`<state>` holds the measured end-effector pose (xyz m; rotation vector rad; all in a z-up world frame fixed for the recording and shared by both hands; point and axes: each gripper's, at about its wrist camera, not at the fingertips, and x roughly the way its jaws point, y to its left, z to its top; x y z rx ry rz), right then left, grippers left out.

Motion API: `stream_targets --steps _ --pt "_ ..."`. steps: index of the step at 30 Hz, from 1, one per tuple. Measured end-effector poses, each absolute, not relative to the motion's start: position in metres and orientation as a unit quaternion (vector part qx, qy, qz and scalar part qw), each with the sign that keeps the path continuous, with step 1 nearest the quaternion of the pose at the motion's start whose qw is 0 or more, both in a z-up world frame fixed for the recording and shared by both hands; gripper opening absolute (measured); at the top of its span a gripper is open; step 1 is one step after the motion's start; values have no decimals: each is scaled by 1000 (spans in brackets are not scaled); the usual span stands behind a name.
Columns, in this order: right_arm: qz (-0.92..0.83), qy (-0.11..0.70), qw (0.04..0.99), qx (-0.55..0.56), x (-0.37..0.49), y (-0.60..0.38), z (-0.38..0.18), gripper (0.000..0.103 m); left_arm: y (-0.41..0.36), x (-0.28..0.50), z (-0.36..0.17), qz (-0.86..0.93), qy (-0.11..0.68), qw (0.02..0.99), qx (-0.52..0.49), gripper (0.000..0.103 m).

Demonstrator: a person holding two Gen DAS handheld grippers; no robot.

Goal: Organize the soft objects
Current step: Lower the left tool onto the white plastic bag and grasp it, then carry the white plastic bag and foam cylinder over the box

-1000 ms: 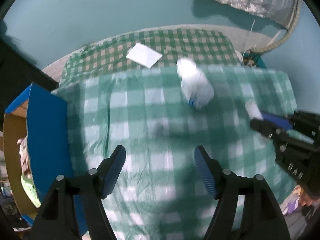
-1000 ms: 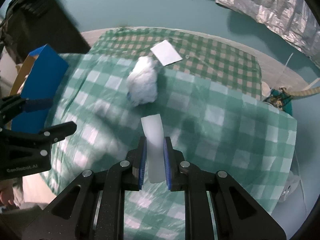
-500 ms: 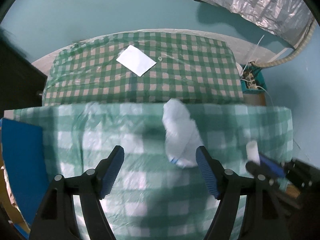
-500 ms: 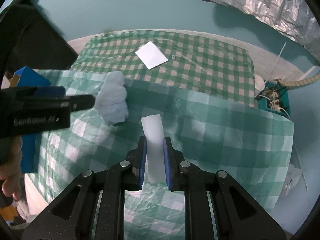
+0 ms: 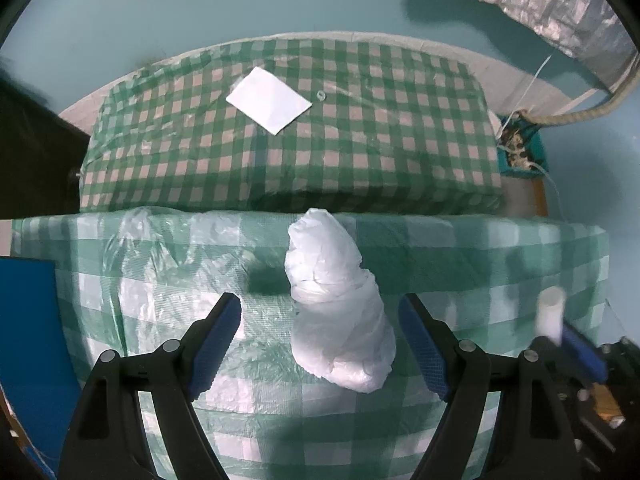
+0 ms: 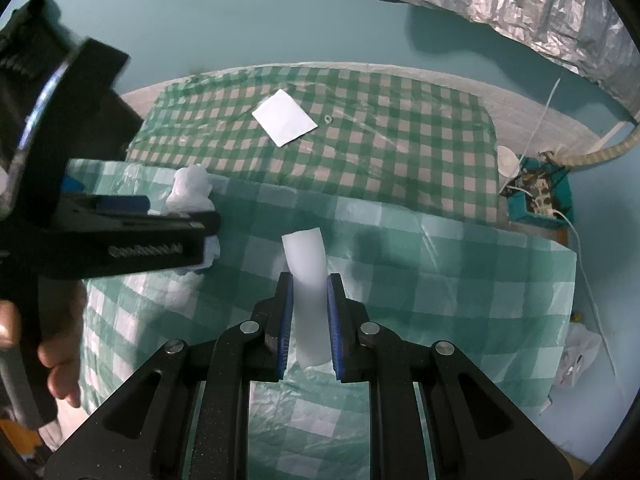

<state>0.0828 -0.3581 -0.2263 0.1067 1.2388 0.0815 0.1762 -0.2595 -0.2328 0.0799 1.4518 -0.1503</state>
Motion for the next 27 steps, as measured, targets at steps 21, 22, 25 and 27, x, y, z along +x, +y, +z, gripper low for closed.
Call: stream_targets --steps 21,22,25,27 --pt "53 576 815 33 80 -339 -219 14 -244 153 -235 -83 652 748 88 42" --pt "54 576 815 31 80 -337 -218 14 -242 150 -231 -86 648 751 91 42" --pt "59 575 816 26 78 -330 -215 14 -238 144 -223 -89 637 758 105 42" --pt "63 573 817 21 77 -324 -213 14 -234 139 -218 -90 630 763 117 42"
